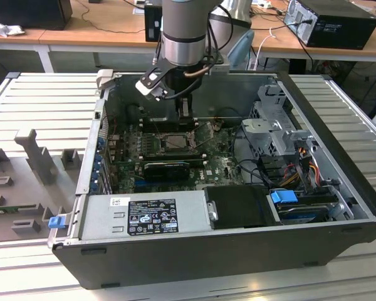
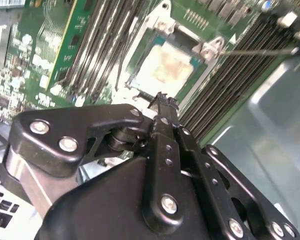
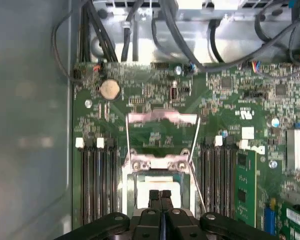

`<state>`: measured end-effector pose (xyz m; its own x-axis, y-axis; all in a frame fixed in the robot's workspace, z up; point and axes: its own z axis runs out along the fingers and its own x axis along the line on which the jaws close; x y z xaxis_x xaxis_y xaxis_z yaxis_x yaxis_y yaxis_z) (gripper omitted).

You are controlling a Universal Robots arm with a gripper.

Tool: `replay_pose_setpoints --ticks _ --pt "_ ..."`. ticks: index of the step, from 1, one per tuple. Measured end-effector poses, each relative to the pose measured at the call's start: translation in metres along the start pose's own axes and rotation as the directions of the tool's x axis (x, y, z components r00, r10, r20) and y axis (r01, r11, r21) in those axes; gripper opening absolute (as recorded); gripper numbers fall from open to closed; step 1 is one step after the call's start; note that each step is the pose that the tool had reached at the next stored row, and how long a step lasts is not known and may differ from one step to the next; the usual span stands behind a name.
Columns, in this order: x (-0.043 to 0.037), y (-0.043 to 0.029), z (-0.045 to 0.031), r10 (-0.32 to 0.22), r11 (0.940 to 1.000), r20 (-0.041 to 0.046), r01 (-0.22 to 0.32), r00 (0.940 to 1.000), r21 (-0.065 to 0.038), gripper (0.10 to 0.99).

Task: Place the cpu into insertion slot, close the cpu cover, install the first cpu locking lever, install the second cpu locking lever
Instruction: 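Close the cpu cover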

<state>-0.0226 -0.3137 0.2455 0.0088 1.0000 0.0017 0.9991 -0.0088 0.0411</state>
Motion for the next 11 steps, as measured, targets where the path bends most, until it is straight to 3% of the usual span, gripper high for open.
replay_pose_setpoints --ticks 3,6,10,11 --pt "0.0 0.0063 0.0006 0.0 1.0 0.0033 0.0 1.0 0.0 0.106" --pt "0.0001 0.0083 -0.0002 0.0 1.0 0.0035 0.0 1.0 0.001 0.106" --pt "0.0002 0.0138 -0.0077 0.0 1.0 0.004 0.0 1.0 0.006 0.106" --pt "0.0004 0.0301 -0.0072 0.0 1.0 0.004 0.0 1.0 0.008 0.106"
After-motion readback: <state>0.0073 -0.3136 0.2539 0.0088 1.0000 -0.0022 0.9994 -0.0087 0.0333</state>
